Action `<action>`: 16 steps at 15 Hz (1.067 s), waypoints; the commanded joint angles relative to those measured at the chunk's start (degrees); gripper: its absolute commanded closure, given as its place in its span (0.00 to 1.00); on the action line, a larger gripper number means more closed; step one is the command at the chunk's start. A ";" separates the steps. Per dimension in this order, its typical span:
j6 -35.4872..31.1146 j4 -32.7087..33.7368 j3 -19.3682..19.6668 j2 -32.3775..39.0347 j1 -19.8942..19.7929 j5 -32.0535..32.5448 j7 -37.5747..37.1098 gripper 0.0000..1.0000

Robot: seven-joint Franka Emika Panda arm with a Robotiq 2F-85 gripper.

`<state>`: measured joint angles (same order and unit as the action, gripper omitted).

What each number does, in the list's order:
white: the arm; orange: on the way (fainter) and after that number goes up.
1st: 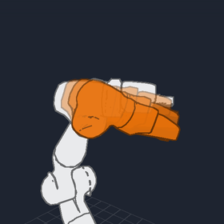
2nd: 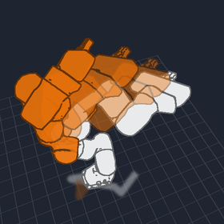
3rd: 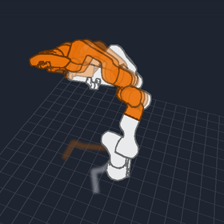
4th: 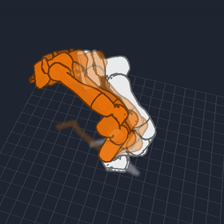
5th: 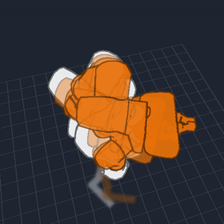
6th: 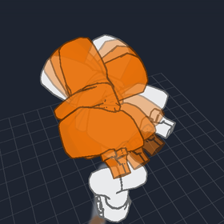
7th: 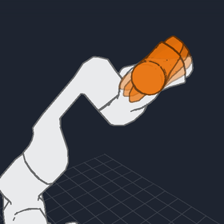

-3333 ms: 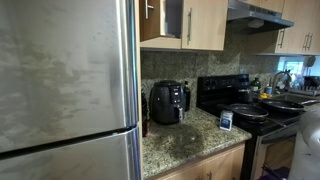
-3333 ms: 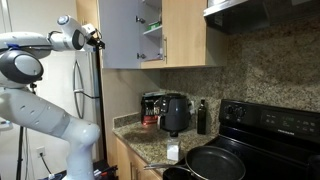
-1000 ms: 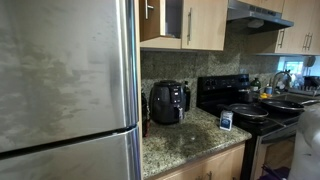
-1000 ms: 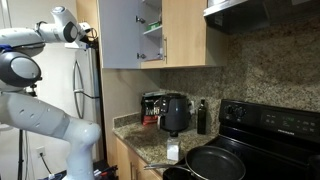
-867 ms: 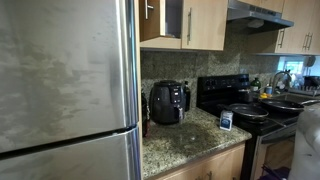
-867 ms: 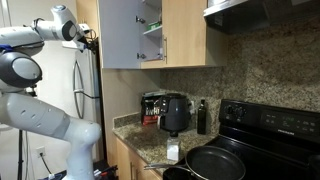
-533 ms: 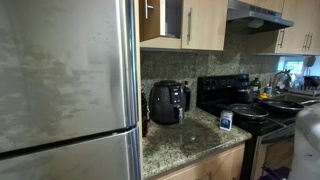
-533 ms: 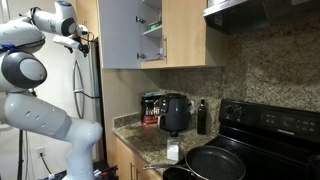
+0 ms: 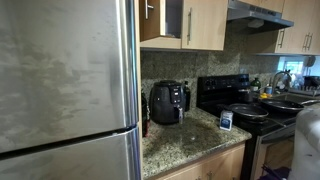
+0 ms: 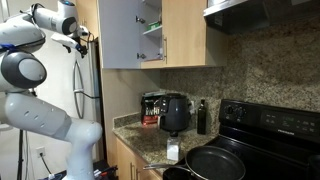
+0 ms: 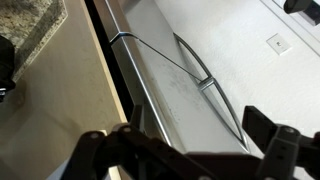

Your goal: Close the left cabinet door

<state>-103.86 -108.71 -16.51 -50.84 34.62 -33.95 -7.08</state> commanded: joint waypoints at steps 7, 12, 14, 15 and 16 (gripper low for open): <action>-21.70 18.07 -8.41 17.98 -19.60 10.78 -2.16 0.00; -24.00 18.01 -7.58 17.21 -17.09 14.70 -1.64 0.00; -17.53 18.68 -6.66 16.09 -15.91 14.29 -2.21 0.00; -17.58 18.54 -6.78 16.20 -15.55 14.13 -1.61 0.00; -16.92 18.80 -6.92 16.96 -14.76 13.57 -0.99 0.00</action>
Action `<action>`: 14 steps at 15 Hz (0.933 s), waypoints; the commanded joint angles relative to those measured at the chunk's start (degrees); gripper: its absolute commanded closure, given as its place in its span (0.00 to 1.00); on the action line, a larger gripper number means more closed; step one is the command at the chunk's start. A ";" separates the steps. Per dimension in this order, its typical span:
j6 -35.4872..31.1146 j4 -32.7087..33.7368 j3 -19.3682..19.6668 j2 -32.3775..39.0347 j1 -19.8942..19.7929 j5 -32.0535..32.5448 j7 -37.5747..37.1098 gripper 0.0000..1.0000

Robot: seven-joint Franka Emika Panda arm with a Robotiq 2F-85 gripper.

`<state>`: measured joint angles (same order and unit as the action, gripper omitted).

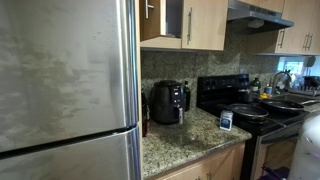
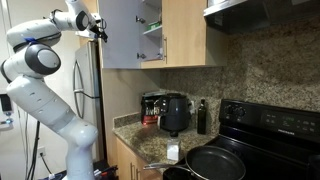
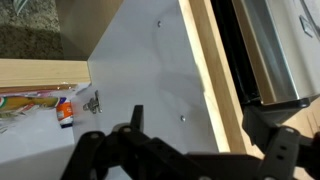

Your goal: Close the left cabinet door

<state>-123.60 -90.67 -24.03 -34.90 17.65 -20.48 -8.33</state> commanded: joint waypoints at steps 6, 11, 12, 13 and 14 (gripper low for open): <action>-11.39 1.37 -7.92 10.69 -1.62 6.20 -1.73 0.00; -22.76 0.95 -15.60 11.76 -10.01 24.38 -14.02 0.00; -23.10 0.90 -16.26 10.31 -11.68 26.74 -16.22 0.00; -22.03 1.63 -17.25 9.24 -13.59 29.26 -18.09 0.00; -21.08 2.30 -17.92 8.12 -15.43 31.04 -19.89 0.00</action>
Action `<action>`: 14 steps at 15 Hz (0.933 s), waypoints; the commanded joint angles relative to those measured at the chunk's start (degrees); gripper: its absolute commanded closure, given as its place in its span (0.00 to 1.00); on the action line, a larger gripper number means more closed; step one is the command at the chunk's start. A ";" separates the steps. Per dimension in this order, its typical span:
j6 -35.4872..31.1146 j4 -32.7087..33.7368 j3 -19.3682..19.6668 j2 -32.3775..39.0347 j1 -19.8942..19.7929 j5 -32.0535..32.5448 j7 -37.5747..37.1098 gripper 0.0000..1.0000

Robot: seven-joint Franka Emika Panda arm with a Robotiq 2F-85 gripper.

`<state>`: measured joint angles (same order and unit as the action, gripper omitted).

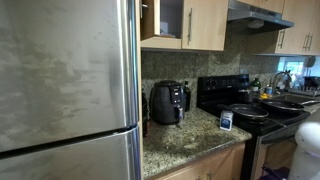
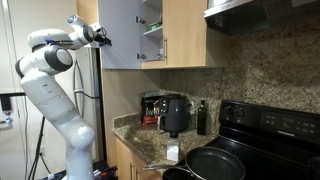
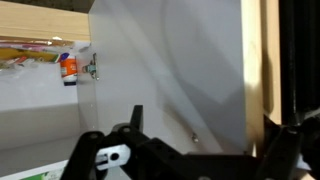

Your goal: Close the left cabinet door

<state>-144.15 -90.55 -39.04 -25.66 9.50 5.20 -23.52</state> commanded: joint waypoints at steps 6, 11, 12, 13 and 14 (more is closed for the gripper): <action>3.51 -1.06 4.79 -8.43 -9.69 5.79 -3.93 0.00; 5.28 -5.16 16.18 -11.77 -12.59 6.51 -2.18 0.00; 5.39 -5.53 18.34 -11.40 -13.73 6.58 -1.64 0.00; 5.51 -6.30 20.40 -11.12 -14.72 6.78 -1.39 0.00; 5.70 -6.75 22.12 -10.47 -16.15 7.03 -1.16 0.00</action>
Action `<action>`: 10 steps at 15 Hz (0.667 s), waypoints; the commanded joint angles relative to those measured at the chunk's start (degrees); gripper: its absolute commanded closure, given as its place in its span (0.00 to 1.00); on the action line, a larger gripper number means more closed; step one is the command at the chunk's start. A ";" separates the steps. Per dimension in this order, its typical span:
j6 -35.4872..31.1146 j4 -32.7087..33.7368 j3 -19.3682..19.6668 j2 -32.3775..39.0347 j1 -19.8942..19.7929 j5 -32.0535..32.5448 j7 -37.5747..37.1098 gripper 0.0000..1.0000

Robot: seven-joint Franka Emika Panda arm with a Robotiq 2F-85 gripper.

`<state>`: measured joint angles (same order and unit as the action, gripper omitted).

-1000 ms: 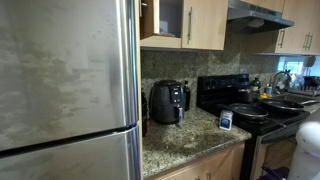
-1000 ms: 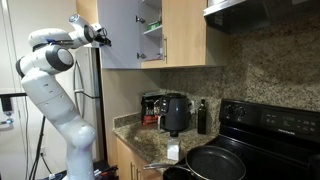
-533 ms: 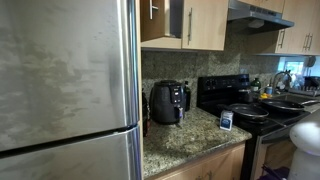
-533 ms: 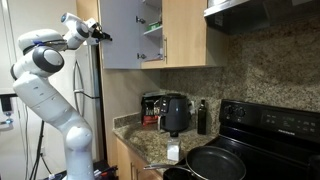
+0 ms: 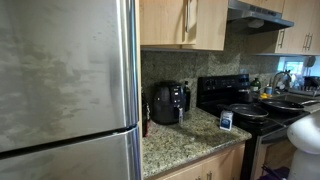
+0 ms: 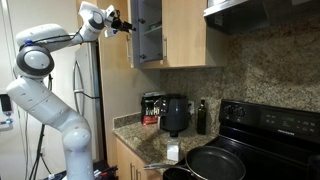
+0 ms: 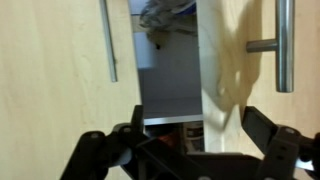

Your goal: Close the left cabinet door

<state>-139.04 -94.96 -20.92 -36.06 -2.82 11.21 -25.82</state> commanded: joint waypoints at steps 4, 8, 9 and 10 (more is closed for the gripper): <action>0.83 -8.03 10.91 1.34 -9.18 2.18 1.12 0.00; 6.04 -16.79 14.88 -0.95 -3.54 -7.24 1.37 0.00; 6.81 -18.75 15.51 -2.47 -1.67 -10.26 1.82 0.00; 8.52 -20.13 15.85 -3.80 -0.16 -13.04 2.07 0.00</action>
<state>-134.18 -109.45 -6.69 -34.72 -7.50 4.47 -25.03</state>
